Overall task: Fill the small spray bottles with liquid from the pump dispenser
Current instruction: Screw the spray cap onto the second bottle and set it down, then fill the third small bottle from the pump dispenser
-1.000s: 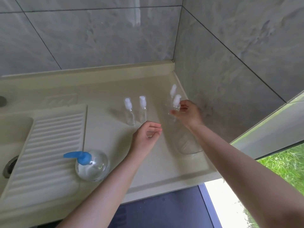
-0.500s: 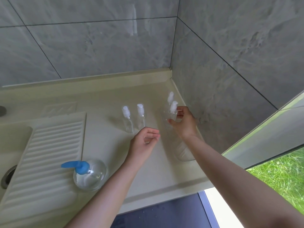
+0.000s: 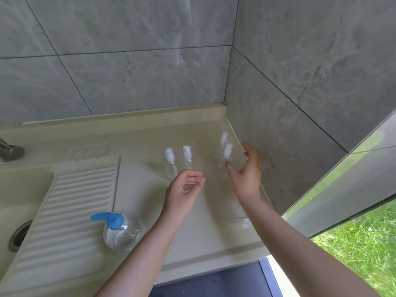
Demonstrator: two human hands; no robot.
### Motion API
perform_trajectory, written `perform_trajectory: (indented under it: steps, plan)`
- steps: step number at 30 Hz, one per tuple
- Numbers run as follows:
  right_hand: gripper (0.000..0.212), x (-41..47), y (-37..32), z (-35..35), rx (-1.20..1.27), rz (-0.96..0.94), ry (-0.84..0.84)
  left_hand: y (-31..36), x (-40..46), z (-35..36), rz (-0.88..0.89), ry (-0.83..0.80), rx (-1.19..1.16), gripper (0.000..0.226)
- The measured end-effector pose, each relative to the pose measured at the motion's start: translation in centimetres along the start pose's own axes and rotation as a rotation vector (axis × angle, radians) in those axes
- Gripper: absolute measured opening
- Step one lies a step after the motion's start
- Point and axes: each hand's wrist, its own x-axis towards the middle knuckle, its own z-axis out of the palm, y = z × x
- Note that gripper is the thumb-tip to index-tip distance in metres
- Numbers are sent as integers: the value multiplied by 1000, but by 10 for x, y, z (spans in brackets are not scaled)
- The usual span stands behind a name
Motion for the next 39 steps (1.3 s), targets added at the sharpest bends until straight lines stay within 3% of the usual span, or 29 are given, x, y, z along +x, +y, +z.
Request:
perform_trajectory:
  steps: [3, 8, 13, 19, 25, 32, 39]
  plan:
    - [55, -6, -24, -3, 11, -199, 30, 0, -8, -6, -5, 49, -17, 21]
    - [50, -8, -50, 16, 37, -368, -139, -5, -17, -15, -43, 155, -47, 29]
    - [49, -11, -63, 53, -179, -531, -306, -11, -19, -26, -66, 236, -65, 33]
    - [51, -4, -79, 89, -390, -600, -532, -13, -14, -34, -149, 254, -61, 29]
    - [42, -4, -85, 98, -558, -567, -544, -13, -13, -42, -177, 267, -61, 31]
    - [40, -8, -102, 81, -429, -684, -377, 4, -22, -45, -127, 297, -85, 33]
    - [36, -9, -151, 28, -199, -767, -277, 47, -48, -54, 96, 337, -94, 38]
